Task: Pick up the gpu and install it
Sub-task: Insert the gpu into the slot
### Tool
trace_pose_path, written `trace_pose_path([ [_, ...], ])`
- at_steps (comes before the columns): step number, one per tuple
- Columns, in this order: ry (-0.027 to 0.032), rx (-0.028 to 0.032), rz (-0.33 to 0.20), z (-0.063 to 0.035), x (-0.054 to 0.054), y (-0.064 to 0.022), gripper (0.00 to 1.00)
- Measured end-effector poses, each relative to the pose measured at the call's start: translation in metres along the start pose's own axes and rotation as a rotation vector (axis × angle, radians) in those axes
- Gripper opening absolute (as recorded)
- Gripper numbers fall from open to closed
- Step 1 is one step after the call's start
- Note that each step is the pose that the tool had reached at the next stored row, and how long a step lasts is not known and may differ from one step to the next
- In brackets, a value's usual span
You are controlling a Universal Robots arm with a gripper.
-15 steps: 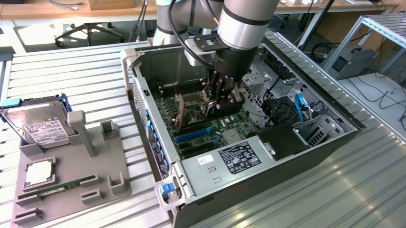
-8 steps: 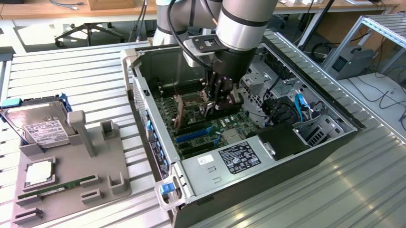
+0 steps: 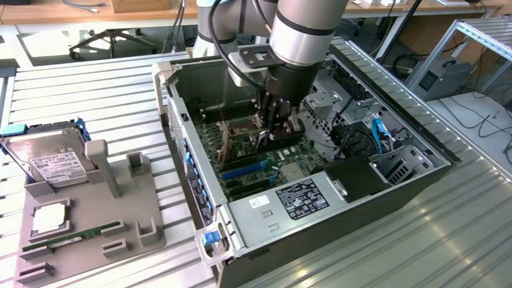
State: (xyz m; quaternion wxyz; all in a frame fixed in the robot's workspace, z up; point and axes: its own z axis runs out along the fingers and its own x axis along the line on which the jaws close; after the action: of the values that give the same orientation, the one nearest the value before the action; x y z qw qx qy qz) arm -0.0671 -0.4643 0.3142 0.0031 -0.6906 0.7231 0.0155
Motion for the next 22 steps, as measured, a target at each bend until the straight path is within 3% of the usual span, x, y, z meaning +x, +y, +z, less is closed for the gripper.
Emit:
trace_pose_path([
  [22, 0.0002, -0.0001, 0.000, 0.0139, 0.000, 0.0087, 0.27],
])
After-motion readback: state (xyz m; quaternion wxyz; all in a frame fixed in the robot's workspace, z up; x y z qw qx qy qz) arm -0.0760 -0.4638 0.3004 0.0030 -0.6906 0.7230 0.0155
